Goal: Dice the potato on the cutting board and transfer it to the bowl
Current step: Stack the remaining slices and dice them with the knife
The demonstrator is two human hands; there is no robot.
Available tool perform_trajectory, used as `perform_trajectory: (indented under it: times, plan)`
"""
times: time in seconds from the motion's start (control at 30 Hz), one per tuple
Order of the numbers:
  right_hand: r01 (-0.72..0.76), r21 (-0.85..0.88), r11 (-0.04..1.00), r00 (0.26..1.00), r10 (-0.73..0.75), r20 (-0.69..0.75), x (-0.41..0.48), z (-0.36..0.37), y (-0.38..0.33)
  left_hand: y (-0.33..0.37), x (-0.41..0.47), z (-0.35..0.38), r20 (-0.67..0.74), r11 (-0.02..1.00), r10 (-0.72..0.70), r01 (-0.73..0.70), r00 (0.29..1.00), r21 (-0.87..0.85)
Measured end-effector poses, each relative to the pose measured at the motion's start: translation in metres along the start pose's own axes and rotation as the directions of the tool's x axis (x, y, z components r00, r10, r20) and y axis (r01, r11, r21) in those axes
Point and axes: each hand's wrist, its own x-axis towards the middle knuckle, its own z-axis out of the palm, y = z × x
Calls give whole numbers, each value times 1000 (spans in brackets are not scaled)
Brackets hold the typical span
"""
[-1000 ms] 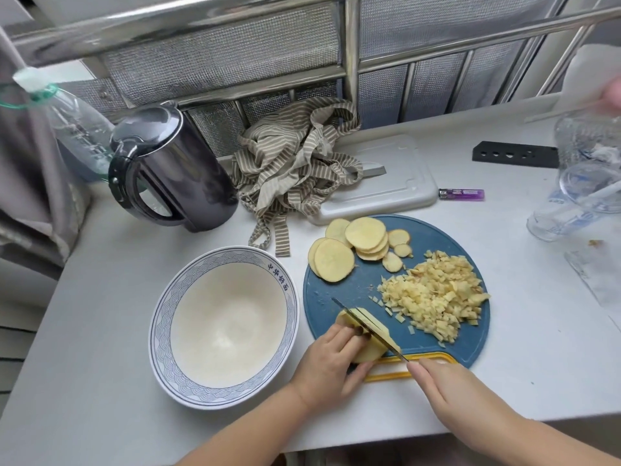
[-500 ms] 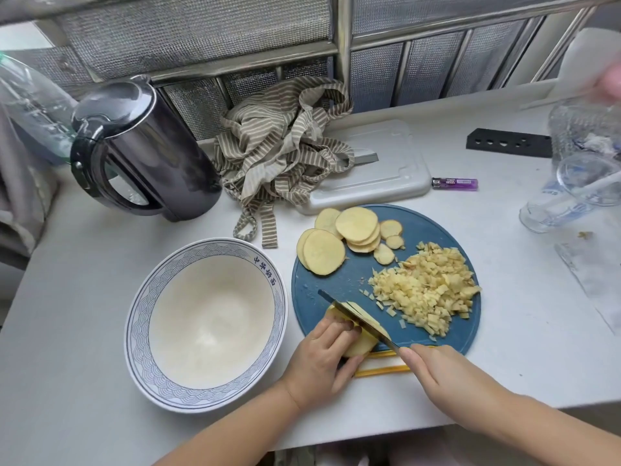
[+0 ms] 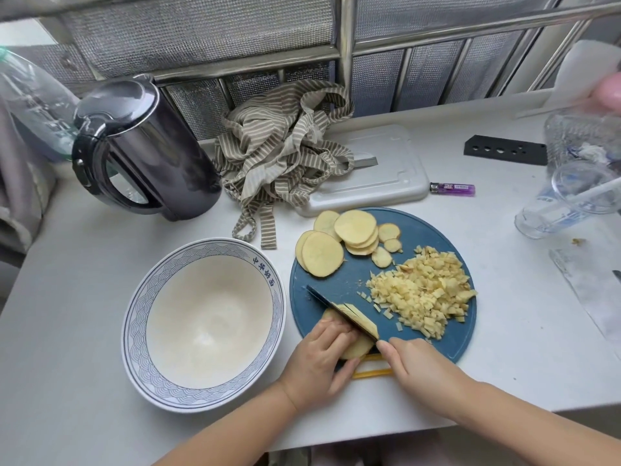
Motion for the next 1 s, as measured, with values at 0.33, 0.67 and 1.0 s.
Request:
perform_trajectory:
  times: [0.33,0.67,1.0]
  plan:
    - [28,-1,1000,999,-28,20,-1,-6,-1,19,18,-34,189,986,-165,166,968,12]
    - [11,47,999,1000,-13,29,-3,-8,-2,29,113,-77,612,981,-175,87,771,170]
    - [32,67,997,999,-33,19,-6,-11,0,31,129,-73,768,981,-184,62,613,186]
